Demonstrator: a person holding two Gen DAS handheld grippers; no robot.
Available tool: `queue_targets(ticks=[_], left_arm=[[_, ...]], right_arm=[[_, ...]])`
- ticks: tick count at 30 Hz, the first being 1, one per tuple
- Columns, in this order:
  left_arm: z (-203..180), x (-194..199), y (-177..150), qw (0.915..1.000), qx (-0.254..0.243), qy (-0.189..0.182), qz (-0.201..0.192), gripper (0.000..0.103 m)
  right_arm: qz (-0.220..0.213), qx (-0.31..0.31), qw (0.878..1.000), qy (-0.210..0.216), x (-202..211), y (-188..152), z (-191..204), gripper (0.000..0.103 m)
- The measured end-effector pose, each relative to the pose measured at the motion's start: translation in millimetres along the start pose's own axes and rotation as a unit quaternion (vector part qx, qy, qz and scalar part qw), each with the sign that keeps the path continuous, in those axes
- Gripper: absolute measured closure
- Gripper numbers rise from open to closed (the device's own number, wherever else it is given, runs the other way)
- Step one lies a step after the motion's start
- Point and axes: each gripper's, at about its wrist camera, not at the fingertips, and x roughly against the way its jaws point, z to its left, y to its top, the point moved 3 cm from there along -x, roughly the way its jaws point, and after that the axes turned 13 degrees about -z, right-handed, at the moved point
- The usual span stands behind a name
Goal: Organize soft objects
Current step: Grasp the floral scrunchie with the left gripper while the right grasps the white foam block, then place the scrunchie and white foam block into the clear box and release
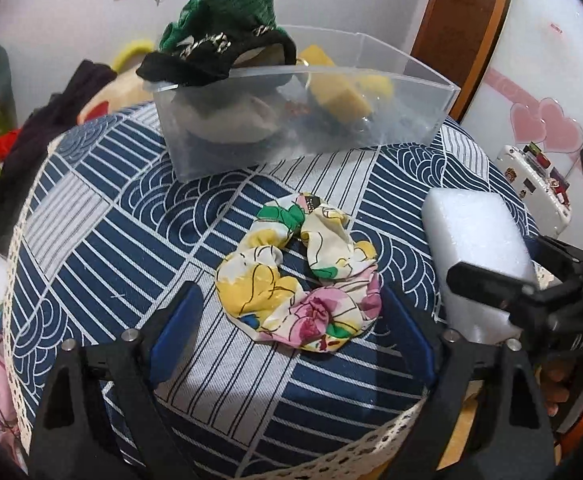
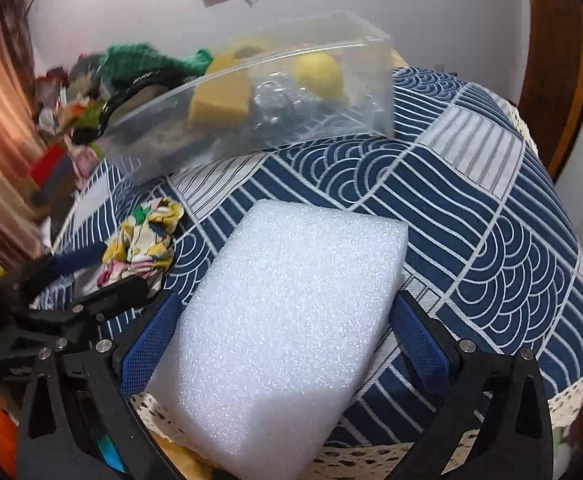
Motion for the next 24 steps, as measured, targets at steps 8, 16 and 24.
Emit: queue_targets(ticks=[8, 16, 24], left_arm=[[-7.2, 2.3, 0.9, 0.9997, -0.013, -0.011, -0.017, 0.082], [-9.5, 28.3, 17.3, 0.998, -0.022, -0.006, -0.059, 0.085], [-15.7, 57.7, 54.3, 0.9926, -0.02, -0.01, -0.119, 0.085]], right_arm=[[-0.045, 0.032, 0.998, -0.018, 20.9, 7.2, 0.3, 0.009], [-0.073, 0.037, 0.997, -0.013, 25.1, 26.2, 1.3, 0.009], [-0.129, 0.048, 0.99, -0.014, 34.1, 63.4, 4.2, 0.009]])
